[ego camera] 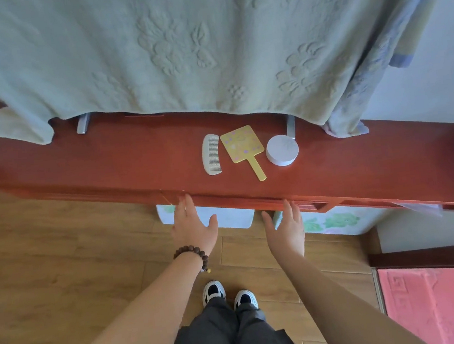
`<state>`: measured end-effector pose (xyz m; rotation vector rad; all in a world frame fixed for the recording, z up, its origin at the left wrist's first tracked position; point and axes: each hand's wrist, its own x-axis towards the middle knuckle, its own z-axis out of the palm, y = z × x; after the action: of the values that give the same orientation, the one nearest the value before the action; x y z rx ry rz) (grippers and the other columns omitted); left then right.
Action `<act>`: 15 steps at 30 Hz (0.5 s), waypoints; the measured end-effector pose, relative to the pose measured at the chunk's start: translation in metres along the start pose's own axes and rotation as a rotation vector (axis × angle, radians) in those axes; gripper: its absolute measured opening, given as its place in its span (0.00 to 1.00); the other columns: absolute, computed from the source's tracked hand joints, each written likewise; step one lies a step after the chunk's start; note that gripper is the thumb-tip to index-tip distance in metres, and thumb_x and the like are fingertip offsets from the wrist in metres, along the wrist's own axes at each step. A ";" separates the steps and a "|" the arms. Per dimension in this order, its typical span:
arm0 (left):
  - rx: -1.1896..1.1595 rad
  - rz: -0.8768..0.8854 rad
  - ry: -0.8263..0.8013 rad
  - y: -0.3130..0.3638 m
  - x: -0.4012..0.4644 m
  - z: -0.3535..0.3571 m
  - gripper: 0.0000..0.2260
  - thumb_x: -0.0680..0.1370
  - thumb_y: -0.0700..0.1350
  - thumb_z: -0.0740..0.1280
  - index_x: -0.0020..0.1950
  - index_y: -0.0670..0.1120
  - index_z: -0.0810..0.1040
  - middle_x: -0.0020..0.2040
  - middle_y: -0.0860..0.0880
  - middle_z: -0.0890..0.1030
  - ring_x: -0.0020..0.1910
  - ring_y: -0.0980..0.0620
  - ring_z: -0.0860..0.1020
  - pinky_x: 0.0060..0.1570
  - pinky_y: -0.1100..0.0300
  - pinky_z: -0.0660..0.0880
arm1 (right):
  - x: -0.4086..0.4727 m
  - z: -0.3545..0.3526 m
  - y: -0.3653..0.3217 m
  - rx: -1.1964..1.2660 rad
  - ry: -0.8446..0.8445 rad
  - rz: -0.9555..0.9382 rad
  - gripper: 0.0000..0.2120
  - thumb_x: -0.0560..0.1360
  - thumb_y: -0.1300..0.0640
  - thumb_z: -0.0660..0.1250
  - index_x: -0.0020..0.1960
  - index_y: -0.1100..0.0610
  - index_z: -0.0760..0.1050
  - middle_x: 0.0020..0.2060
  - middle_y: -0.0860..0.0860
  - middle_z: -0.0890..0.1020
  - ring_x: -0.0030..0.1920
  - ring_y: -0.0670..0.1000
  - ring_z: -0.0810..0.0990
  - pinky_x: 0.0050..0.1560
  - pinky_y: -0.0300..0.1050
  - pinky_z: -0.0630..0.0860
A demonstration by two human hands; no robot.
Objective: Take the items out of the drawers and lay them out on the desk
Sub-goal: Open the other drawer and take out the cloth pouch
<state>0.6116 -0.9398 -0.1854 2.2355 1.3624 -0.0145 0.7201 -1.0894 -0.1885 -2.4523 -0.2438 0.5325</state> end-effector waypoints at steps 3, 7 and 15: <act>0.117 0.092 0.020 -0.020 -0.014 -0.028 0.31 0.78 0.55 0.61 0.77 0.46 0.57 0.76 0.48 0.61 0.76 0.49 0.57 0.69 0.47 0.61 | -0.016 0.009 -0.014 -0.074 -0.077 -0.132 0.28 0.78 0.44 0.59 0.74 0.57 0.60 0.73 0.53 0.63 0.74 0.54 0.58 0.73 0.55 0.58; 0.226 0.100 0.043 -0.054 -0.024 -0.062 0.28 0.78 0.57 0.59 0.76 0.48 0.59 0.76 0.49 0.63 0.76 0.49 0.57 0.70 0.45 0.61 | -0.036 0.024 -0.040 -0.228 -0.153 -0.326 0.26 0.79 0.43 0.56 0.73 0.56 0.62 0.73 0.53 0.64 0.75 0.54 0.57 0.74 0.54 0.56; 0.270 0.040 0.050 -0.126 -0.003 -0.106 0.28 0.79 0.59 0.57 0.76 0.50 0.60 0.77 0.49 0.61 0.77 0.49 0.55 0.72 0.45 0.58 | -0.073 0.088 -0.107 -0.364 -0.274 -0.561 0.25 0.80 0.45 0.55 0.73 0.54 0.62 0.76 0.54 0.58 0.77 0.53 0.49 0.76 0.53 0.49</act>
<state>0.4785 -0.8511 -0.1454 2.4994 1.4132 -0.1374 0.6114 -0.9786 -0.1657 -2.4767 -1.1889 0.6045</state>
